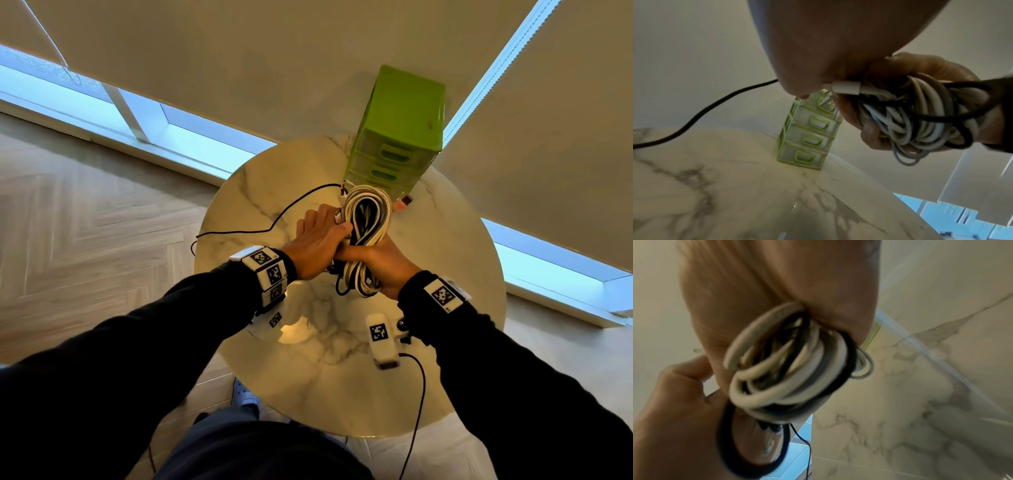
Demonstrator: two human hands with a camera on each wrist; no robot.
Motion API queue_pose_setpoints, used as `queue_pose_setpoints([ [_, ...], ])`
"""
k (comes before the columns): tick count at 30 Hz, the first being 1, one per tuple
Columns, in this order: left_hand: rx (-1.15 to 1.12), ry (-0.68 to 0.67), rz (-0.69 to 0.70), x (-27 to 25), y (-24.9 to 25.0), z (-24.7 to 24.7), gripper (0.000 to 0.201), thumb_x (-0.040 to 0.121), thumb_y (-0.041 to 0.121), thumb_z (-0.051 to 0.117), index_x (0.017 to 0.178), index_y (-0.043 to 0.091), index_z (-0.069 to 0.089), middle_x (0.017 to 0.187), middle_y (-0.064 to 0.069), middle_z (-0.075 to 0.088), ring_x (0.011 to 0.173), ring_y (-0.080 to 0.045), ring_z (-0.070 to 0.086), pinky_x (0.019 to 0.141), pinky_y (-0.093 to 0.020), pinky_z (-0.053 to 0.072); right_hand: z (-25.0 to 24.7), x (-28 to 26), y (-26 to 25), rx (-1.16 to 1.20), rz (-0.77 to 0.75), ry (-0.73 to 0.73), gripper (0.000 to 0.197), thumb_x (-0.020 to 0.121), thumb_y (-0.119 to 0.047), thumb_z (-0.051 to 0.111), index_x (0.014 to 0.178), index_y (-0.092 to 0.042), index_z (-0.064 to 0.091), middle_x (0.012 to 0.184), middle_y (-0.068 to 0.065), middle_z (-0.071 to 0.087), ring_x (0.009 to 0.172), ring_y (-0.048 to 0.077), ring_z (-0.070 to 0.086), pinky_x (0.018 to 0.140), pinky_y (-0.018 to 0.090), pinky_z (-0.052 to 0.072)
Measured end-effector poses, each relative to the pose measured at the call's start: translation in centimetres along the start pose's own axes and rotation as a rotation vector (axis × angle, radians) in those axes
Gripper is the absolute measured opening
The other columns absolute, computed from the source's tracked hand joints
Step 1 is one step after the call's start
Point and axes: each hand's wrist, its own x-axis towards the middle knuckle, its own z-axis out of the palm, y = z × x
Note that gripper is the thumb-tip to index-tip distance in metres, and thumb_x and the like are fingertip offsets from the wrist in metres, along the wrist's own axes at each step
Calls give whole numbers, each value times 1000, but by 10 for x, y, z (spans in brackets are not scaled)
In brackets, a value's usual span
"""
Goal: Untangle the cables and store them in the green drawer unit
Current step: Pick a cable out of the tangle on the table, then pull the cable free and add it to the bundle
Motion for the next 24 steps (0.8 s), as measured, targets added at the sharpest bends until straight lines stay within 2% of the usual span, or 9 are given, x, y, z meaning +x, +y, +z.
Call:
queue_pose_setpoints([
  [2, 32, -3, 73, -3, -8, 2, 39, 99, 40, 15, 112, 16, 42, 114, 2, 30, 107, -24, 32, 103, -45, 28, -3, 2, 1, 29, -8, 44, 43, 76, 11, 71, 117, 1, 64, 110, 23, 70, 103, 35, 68, 90, 48, 57],
  [5, 8, 35, 210, -4, -26, 4, 46, 103, 35, 22, 143, 22, 40, 119, 9, 31, 110, -19, 33, 101, -37, 31, -11, 6, 0, 104, 35, 94, 43, 79, 6, 73, 121, 3, 62, 111, 24, 69, 99, 35, 68, 86, 46, 57],
  [8, -60, 105, 278, -1, -39, 6, 37, 107, 24, 38, 142, 25, 51, 114, 10, 38, 111, -21, 35, 97, -30, 30, -18, 10, 1, 137, 59, 128, 42, 79, 3, 73, 120, 6, 61, 107, 26, 68, 92, 34, 68, 77, 41, 57],
  [11, -174, 118, 285, 3, -46, 9, 41, 104, 34, 44, 143, 33, 52, 102, 23, 41, 104, -20, 42, 94, -34, 37, -19, 10, -2, 176, 83, 112, 41, 83, 0, 71, 121, 10, 59, 98, 24, 67, 81, 29, 67, 66, 35, 56],
  [14, -188, 141, 255, 4, -54, 12, 39, 97, 52, 46, 135, 55, 51, 105, 32, 40, 108, -24, 43, 97, -50, 45, -20, 11, -3, 175, 98, 62, 40, 86, -4, 70, 122, 10, 58, 100, 23, 66, 84, 28, 66, 71, 36, 56],
  [16, -172, 134, 243, 3, -56, 12, 35, 94, 56, 49, 128, 66, 50, 110, 33, 37, 113, -26, 42, 97, -52, 46, -20, 12, -2, 145, 95, 33, 42, 86, -6, 72, 123, 9, 58, 108, 26, 65, 93, 30, 66, 79, 38, 56],
  [18, -218, 117, 235, 2, -53, 12, 36, 97, 47, 57, 131, 57, 53, 114, 20, 40, 106, -23, 49, 94, -43, 51, -19, 13, -1, 65, 76, 73, 42, 82, -5, 75, 121, 3, 61, 113, 23, 68, 99, 32, 68, 85, 41, 56],
  [21, -293, 127, 206, 0, -50, 9, 43, 95, 29, 67, 137, 29, 59, 111, 6, 45, 88, -9, 61, 83, -29, 58, -12, 14, -1, -55, 30, 154, 43, 75, -4, 80, 116, -9, 66, 107, 12, 73, 102, 28, 69, 90, 43, 57],
  [24, -214, 159, 242, -3, -51, -3, 44, 94, 26, 69, 136, 27, 58, 121, 4, 47, 98, -4, 61, 90, -23, 56, -10, 12, -2, -67, 67, 160, 41, 75, -3, 80, 113, -10, 68, 103, 11, 74, 98, 27, 71, 89, 45, 57],
])
